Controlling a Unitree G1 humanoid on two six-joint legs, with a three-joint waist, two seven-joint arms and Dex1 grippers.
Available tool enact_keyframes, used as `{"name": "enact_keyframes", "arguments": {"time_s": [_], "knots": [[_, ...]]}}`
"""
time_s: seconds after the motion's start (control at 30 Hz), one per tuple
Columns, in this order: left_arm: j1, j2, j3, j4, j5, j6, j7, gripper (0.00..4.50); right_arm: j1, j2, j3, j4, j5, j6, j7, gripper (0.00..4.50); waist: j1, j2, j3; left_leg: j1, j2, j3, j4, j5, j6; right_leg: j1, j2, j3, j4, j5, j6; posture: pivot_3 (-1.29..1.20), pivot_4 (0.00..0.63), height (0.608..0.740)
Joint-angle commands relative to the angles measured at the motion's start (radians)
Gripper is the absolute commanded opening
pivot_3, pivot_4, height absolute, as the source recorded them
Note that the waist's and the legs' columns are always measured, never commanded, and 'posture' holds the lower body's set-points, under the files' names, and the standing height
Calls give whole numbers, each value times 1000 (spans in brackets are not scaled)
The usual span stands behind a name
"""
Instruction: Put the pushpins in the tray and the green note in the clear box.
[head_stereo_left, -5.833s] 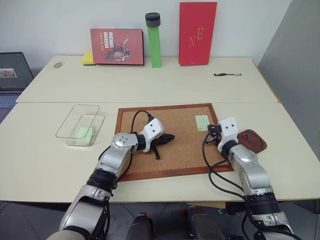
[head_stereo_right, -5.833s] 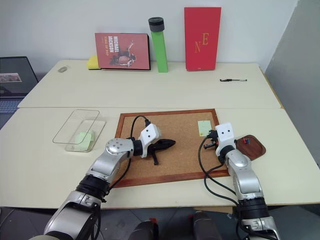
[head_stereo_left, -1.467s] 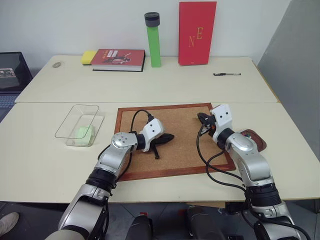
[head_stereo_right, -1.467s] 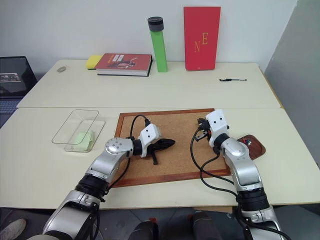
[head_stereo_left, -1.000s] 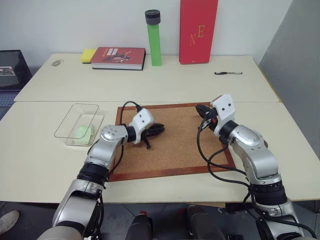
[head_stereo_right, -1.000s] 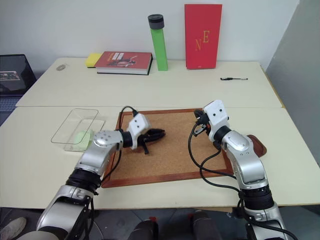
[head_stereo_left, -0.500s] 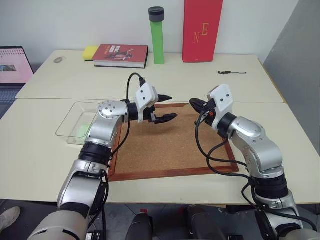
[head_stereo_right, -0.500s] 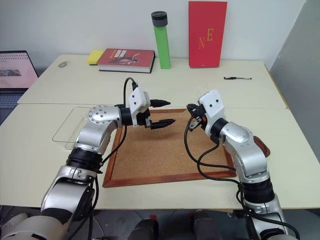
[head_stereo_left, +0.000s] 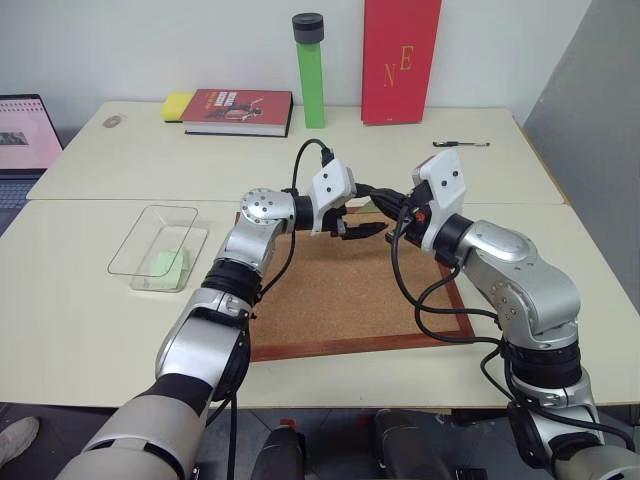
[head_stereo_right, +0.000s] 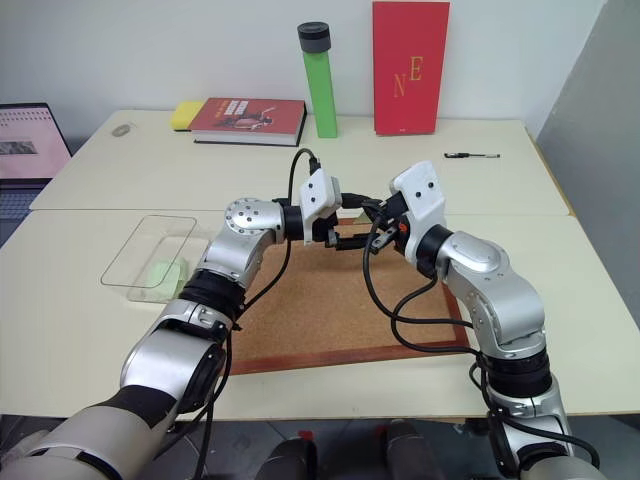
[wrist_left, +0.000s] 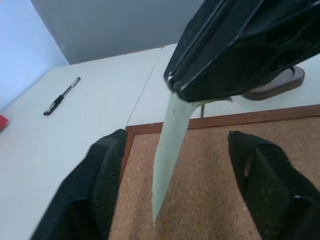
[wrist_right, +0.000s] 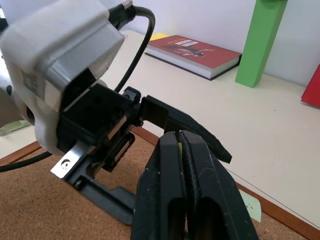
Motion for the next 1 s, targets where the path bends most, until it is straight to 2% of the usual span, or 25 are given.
{"name": "enact_keyframes", "arguments": {"time_s": [0.03, 0.17, 0.47, 0.67, 1.0], "knots": [[-41, -6, 28, 34, -3, -49, 8, 2444, -25, 0, -20, -47, 23, -1, -12, 0, 0, 0, 0, 0, 0, 0, 0, 0, 0, 0, 0, 0, 0, 0, 0, 0, 150, 740], [-50, -10, 34, 61, -2, -66, 13, 1532, -26, -1, -18, -45, 29, -2, -18, 0, 0, 0, 0, 0, 0, 0, 0, 0, 0, 0, 0, 0, 0, 0, 0, 0, 150, 740], [-34, -15, 43, 50, -10, -78, 7, 55, -29, 10, -7, -40, 37, -8, -31, 0, 0, 0, 0, 0, 0, 0, 0, 0, 0, 0, 0, 0, 1, 0, 0, 0, 150, 740], [-14, -13, 36, 38, -3, -94, 8, 55, -37, 23, -13, -38, 43, -12, -48, 0, 0, 0, 0, 0, 0, 0, 0, 0, 0, 0, 0, 0, 2, 0, 0, 0, 150, 740], [-6, -18, 34, 56, 18, -116, 42, 55, -67, 36, -108, -116, 123, 74, -103, 0, 0, 0, 0, 0, 0, 0, 1, 0, 0, 0, 0, 0, 3, 0, 0, 0, 150, 740]]}}
